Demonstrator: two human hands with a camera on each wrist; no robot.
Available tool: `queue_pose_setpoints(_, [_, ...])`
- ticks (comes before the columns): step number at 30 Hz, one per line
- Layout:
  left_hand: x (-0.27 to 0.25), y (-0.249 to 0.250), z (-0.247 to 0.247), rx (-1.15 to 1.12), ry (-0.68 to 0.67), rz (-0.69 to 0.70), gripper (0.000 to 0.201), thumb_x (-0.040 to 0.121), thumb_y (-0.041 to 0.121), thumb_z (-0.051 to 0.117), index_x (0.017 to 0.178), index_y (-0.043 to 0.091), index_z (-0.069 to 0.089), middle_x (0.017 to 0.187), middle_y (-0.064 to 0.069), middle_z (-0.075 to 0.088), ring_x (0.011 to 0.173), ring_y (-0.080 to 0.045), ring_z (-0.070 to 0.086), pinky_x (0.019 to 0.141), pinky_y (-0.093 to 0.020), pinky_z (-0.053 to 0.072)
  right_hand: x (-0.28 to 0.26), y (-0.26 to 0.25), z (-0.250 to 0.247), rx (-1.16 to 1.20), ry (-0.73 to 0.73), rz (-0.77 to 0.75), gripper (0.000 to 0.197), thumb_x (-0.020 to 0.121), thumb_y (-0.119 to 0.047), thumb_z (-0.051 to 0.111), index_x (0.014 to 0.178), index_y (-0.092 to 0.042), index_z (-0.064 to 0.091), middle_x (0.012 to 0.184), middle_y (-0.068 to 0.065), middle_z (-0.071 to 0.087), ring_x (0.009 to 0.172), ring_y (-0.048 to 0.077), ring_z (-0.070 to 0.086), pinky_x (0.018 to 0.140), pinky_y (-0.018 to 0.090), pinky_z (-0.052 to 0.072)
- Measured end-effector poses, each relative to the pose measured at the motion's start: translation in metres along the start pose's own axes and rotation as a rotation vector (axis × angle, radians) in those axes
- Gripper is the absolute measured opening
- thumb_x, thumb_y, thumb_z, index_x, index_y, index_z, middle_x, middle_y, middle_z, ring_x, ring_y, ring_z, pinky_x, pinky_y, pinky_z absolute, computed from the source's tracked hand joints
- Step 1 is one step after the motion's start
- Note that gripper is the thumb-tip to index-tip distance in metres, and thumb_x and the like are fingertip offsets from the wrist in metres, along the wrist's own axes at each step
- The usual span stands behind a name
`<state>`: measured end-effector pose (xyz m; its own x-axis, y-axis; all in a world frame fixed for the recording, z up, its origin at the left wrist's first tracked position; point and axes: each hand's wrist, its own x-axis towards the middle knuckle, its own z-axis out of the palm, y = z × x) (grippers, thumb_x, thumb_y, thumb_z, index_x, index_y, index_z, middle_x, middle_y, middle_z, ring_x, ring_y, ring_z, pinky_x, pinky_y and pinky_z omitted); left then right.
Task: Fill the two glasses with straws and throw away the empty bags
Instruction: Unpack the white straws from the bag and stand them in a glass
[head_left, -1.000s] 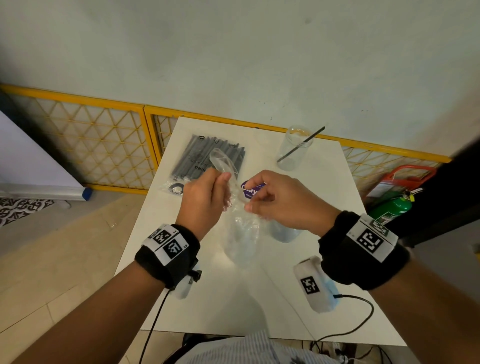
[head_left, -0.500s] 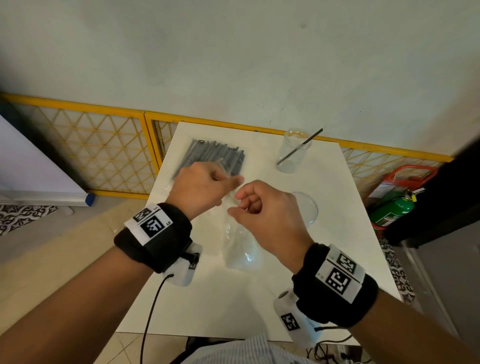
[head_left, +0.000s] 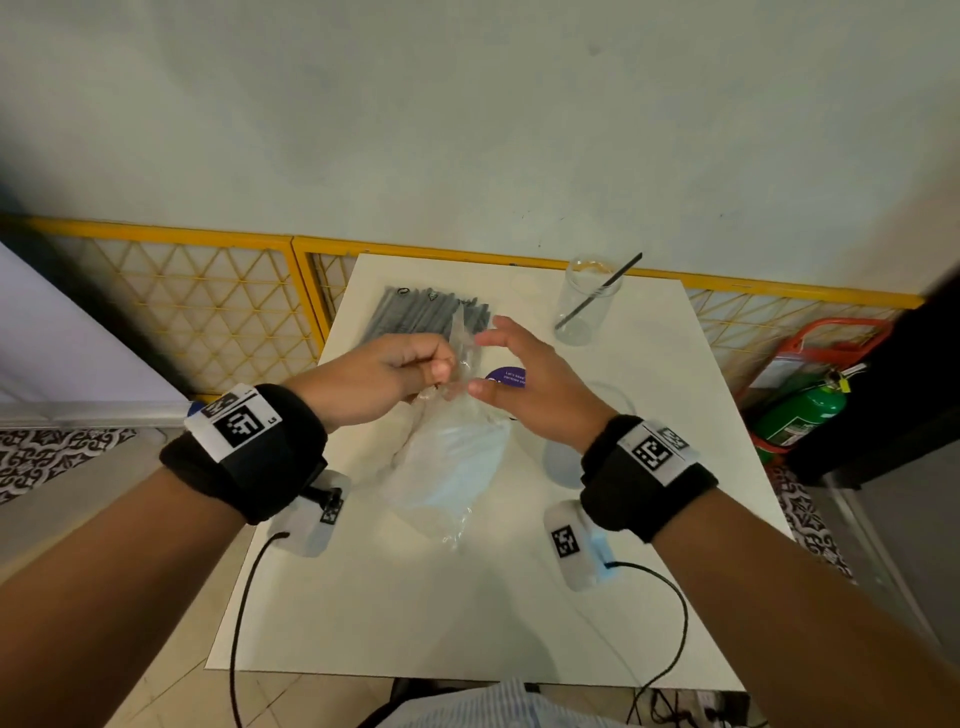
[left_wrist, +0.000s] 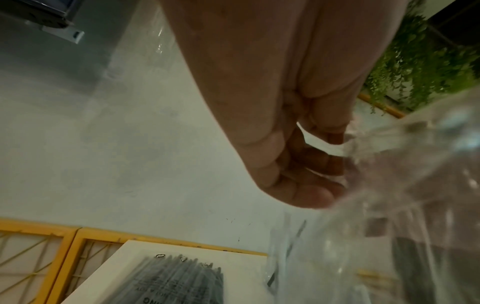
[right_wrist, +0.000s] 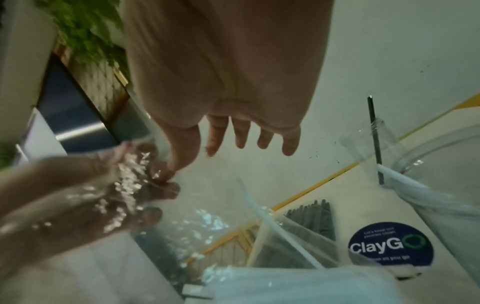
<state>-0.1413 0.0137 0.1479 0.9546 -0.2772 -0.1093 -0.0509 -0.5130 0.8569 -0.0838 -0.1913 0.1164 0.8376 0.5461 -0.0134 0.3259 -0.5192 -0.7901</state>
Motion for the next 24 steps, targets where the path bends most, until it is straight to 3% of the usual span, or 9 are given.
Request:
queue_pose_setpoints(2, [-0.001, -0.001, -0.004, -0.004, -0.005, -0.029, 0.018, 0.103, 0.007, 0.046, 0.096, -0.004, 0.059, 0.083, -0.008, 0.054, 0.065, -0.005, 0.041, 0.060, -0.012, 0.037, 0.007, 0.001, 0.005, 0.005, 0.037, -0.022, 0.037, 0.085, -0.038, 0.074, 0.117, -0.025, 0.059, 0.145, -0.006, 0.049, 0.133, 0.010, 0.043, 0.103, 0.027, 0.035])
queue_pose_setpoints(4, [-0.003, -0.005, -0.006, -0.089, 0.021, -0.077, 0.019, 0.103, 0.014, 0.049, 0.093, -0.001, 0.058, 0.086, -0.011, 0.054, 0.067, -0.004, 0.046, 0.065, -0.017, 0.039, 0.009, 0.002, 0.009, 0.032, 0.081, -0.021, 0.025, 0.084, -0.040, 0.074, 0.097, -0.025, 0.059, 0.114, -0.008, 0.067, 0.106, 0.009, 0.060, 0.090, 0.035, 0.050])
queue_pose_setpoints(6, [-0.006, -0.009, -0.007, -0.157, 0.046, -0.133, 0.032, 0.095, 0.038, 0.060, 0.092, 0.007, 0.060, 0.090, -0.010, 0.063, 0.077, -0.008, 0.055, 0.071, -0.025, 0.043, 0.006, 0.002, 0.012, 0.011, 0.130, -0.036, 0.026, 0.084, -0.041, 0.074, 0.088, -0.023, 0.055, 0.085, -0.005, 0.068, 0.081, 0.013, 0.063, 0.076, 0.038, 0.055])
queue_pose_setpoints(8, [-0.008, -0.014, -0.005, -0.005, 0.120, -0.126, 0.038, 0.080, 0.053, 0.073, 0.085, 0.016, 0.064, 0.083, 0.001, 0.069, 0.077, -0.009, 0.060, 0.071, -0.028, 0.047, -0.002, -0.003, 0.014, -0.068, 0.156, -0.091, 0.028, 0.086, -0.041, 0.071, 0.092, -0.024, 0.050, 0.076, -0.001, 0.067, 0.069, 0.018, 0.062, 0.071, 0.040, 0.055])
queue_pose_setpoints(11, [-0.005, -0.014, 0.002, 0.204, 0.345, -0.070, 0.023, 0.080, 0.039, 0.079, 0.076, 0.020, 0.065, 0.075, 0.008, 0.067, 0.071, -0.010, 0.061, 0.067, -0.028, 0.047, -0.013, -0.007, 0.012, -0.232, 0.193, -0.186, 0.030, 0.092, -0.038, 0.065, 0.114, -0.031, 0.045, 0.104, -0.006, 0.070, 0.072, 0.014, 0.061, 0.073, 0.036, 0.056])
queue_pose_setpoints(15, [-0.001, -0.016, 0.003, 0.086, 0.477, 0.000, 0.020, 0.076, 0.028, 0.084, 0.071, 0.019, 0.066, 0.082, -0.001, 0.064, 0.076, -0.016, 0.059, 0.074, -0.032, 0.046, -0.025, -0.008, 0.011, -0.506, 0.277, -0.392, 0.035, 0.096, -0.025, 0.060, 0.129, -0.024, 0.050, 0.129, -0.001, 0.059, 0.074, 0.025, 0.067, 0.069, 0.038, 0.056])
queue_pose_setpoints(18, [0.000, -0.014, 0.001, -0.091, 0.391, -0.044, 0.022, 0.076, 0.033, 0.082, 0.067, 0.021, 0.066, 0.068, 0.002, 0.060, 0.071, -0.015, 0.056, 0.073, -0.038, 0.047, -0.026, -0.009, 0.014, -0.549, 0.255, -0.344, 0.031, 0.092, -0.035, 0.064, 0.121, -0.025, 0.058, 0.140, -0.001, 0.046, 0.095, 0.022, 0.064, 0.080, 0.043, 0.054])
queue_pose_setpoints(20, [0.001, -0.011, 0.003, -0.087, 0.360, -0.050, 0.021, 0.078, 0.033, 0.081, 0.069, 0.020, 0.067, 0.069, 0.000, 0.061, 0.072, -0.017, 0.057, 0.075, -0.045, 0.053, -0.026, -0.014, 0.015, -0.483, 0.263, -0.275, 0.022, 0.088, -0.040, 0.067, 0.105, -0.026, 0.064, 0.141, -0.001, 0.041, 0.113, 0.024, 0.052, 0.086, 0.044, 0.048])
queue_pose_setpoints(24, [0.003, -0.006, 0.006, -0.058, 0.364, -0.037, 0.025, 0.071, 0.046, 0.077, 0.071, 0.023, 0.068, 0.067, -0.001, 0.058, 0.068, -0.016, 0.055, 0.071, -0.046, 0.052, -0.030, -0.026, 0.016, -0.738, 0.408, -0.361, 0.009, 0.086, -0.027, 0.070, 0.082, -0.021, 0.064, 0.137, 0.003, 0.047, 0.122, 0.030, 0.038, 0.088, 0.049, 0.039])
